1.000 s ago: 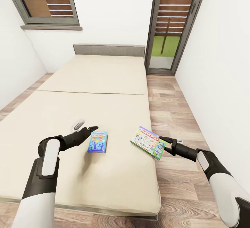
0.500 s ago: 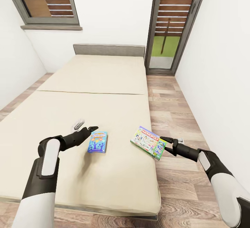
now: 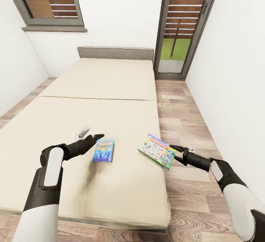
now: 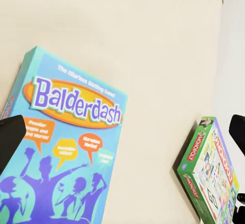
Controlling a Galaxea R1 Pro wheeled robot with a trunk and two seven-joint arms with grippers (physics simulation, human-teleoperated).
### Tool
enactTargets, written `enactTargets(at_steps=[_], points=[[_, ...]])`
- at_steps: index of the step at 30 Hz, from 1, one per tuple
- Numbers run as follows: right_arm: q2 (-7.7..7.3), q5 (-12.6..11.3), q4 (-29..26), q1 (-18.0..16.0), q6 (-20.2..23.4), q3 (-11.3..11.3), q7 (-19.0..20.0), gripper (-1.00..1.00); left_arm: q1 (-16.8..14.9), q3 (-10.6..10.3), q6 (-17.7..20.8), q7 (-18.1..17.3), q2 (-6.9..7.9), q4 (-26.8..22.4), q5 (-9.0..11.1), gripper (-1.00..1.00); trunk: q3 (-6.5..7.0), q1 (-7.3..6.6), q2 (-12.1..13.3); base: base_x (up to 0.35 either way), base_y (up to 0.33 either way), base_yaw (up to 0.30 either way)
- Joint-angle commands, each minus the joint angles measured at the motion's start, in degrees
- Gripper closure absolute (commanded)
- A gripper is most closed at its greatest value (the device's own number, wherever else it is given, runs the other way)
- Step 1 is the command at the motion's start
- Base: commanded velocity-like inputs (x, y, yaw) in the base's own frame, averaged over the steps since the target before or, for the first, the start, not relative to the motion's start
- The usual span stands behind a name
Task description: Put all the toys in the child's room - the three board games (two on the bed and one on the table), the two jigsaw puzzles on the table, and the tennis ball on the table - inside the toy box on the table in the child's room.
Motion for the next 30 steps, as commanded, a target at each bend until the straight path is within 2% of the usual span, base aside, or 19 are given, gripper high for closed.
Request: enactTargets(at_steps=[1,30], points=[[0.01,0.0,0.0,0.0,0.3,-0.1,0.1,-1.0,0.0,0.1,0.3,0.6,-0.05,-0.1,0.6,-1.0,-0.04,-0.01,0.0,0.0,0.0,0.0],[0.73,0.0,0.1,0.0,0.2,0.0,0.1,-1.0,0.0,0.1,0.3,0.6,-0.05,-0.1,0.6,-1.0,-0.04,-0.01,0.0,0.0,0.0,0.0]])
